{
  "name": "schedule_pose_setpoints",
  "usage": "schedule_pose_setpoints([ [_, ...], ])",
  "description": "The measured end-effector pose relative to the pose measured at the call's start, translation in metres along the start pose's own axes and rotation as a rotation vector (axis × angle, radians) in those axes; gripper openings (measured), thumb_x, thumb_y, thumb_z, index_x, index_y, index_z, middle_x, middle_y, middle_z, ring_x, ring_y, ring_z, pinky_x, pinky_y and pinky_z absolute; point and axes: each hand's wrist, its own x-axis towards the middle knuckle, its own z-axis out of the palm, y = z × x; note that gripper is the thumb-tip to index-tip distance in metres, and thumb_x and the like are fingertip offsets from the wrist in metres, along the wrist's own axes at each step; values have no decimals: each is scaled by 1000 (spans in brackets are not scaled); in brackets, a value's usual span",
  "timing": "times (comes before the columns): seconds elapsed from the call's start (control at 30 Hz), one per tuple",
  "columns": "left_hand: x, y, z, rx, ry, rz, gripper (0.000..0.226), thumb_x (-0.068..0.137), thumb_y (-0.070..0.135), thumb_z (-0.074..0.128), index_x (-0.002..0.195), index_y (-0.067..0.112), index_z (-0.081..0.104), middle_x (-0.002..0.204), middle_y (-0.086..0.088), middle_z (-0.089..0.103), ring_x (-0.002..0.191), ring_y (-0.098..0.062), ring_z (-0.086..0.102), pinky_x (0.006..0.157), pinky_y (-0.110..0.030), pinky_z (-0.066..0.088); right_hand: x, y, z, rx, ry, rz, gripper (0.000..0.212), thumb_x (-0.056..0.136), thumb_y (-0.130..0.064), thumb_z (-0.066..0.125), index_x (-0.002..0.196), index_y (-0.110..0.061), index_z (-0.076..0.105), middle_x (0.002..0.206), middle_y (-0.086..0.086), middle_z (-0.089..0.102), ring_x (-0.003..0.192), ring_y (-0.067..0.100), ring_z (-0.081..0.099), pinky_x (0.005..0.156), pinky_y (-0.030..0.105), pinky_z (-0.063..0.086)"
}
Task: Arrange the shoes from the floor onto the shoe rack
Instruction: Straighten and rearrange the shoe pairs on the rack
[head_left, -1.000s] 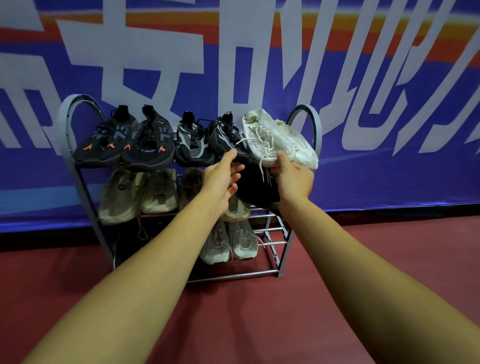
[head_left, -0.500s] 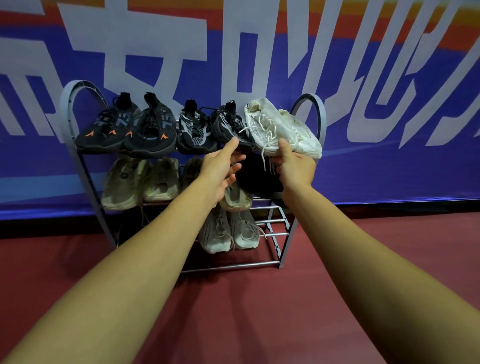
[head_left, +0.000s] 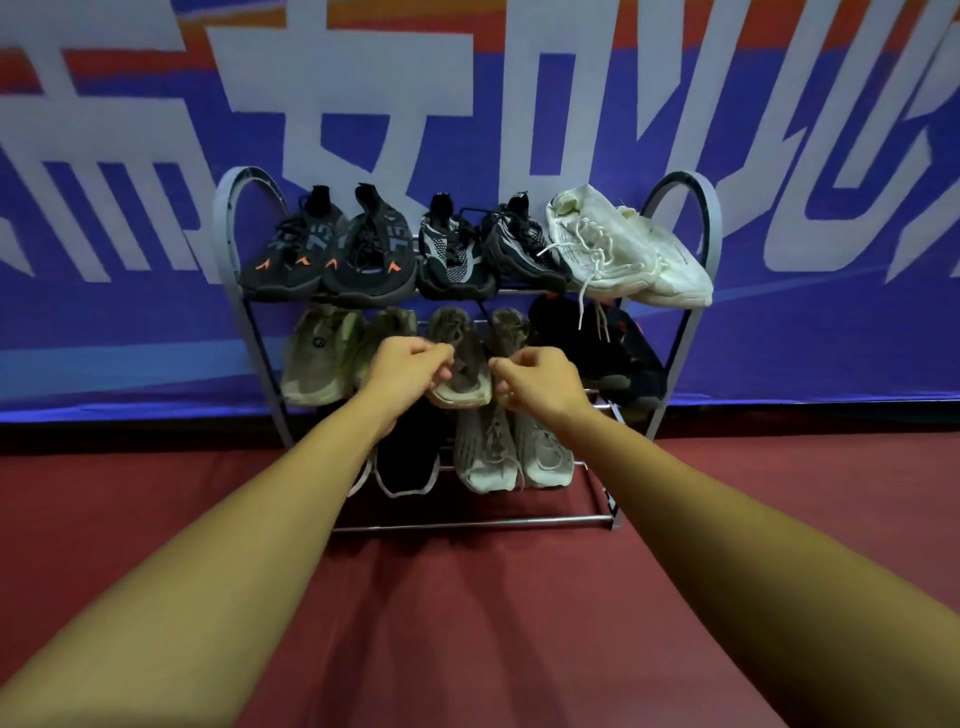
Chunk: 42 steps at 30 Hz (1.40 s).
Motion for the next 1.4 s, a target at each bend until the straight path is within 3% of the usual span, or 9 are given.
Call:
schedule_pose_setpoints([
  [0.17, 0, -39, -46, 339, 285, -97, 42, 88, 40, 67, 55, 14, 67, 56, -1, 65, 67, -21, 63, 60, -31, 41, -6, -5, 35, -361, -133, 12, 46, 78, -56, 59, 70, -12, 69, 77, 10, 74, 79, 29, 70, 72, 36, 56],
  [0.23, -4, -50, -53, 293, 267, -220, 46, 87, 50, 67, 62, 13, 68, 62, -3, 68, 64, -22, 60, 56, -30, 37, -8, -3, 49, -146, -172, 174, 57, 79, -61, 66, 74, -4, 66, 69, 12, 69, 55, 22, 68, 52, 28, 53],
  [0.3, -5, -54, -53, 35, 134, -412, 44, 89, 55, 63, 81, 13, 69, 77, -3, 72, 57, -14, 53, 50, -25, 33, -11, 4, 59, 230, -196, 411, 43, 88, -42, 73, 76, -4, 57, 63, 11, 59, 29, 12, 52, 32, 16, 37],
  [0.4, 3, -55, -46, -371, 62, -539, 28, 92, 47, 60, 102, 21, 62, 94, -1, 72, 62, -8, 53, 49, -18, 30, -7, 13, 64, 591, -188, 539, 27, 90, -30, 74, 90, -8, 59, 59, 3, 61, 41, 10, 53, 37, 16, 37],
  [0.5, 14, -61, -39, -386, 133, -501, 20, 91, 34, 62, 103, 19, 62, 88, 1, 72, 58, -6, 53, 46, -17, 31, 9, 13, 66, 725, -121, 576, 25, 92, -28, 68, 109, -10, 65, 82, 10, 70, 50, 8, 53, 40, 17, 38],
  [0.73, 11, -76, -42, -256, 164, -499, 6, 89, 18, 58, 91, 14, 62, 77, -1, 64, 55, -6, 49, 46, -19, 32, 10, 7, 73, 975, 57, 564, 13, 91, -4, 49, 80, -8, 56, 78, 14, 64, 44, 8, 43, 33, 15, 27],
  [0.97, 9, -74, -29, -457, 157, -524, 12, 95, 8, 54, 85, 11, 59, 71, -3, 65, 58, -7, 52, 44, -17, 34, 8, 20, 72, 694, 3, 521, 9, 91, -6, 50, 93, -6, 58, 46, -2, 52, 45, 9, 39, 38, 19, 28],
  [1.27, 12, -84, -35, -558, 186, -548, 8, 94, 4, 53, 92, 8, 60, 82, -7, 63, 62, -9, 56, 39, -16, 38, 12, 38, 82, 589, -5, 532, 11, 89, -11, 51, 95, -5, 59, 75, 13, 62, 45, 11, 38, 38, 20, 27],
  [1.4, 12, -79, -35, -486, 177, -544, 8, 95, 13, 57, 91, 12, 63, 84, -6, 68, 63, -9, 58, 49, -20, 38, 15, 37, 82, 566, 16, 523, 21, 93, -21, 56, 96, -3, 65, 64, 7, 63, 35, 9, 38, 35, 17, 27],
])
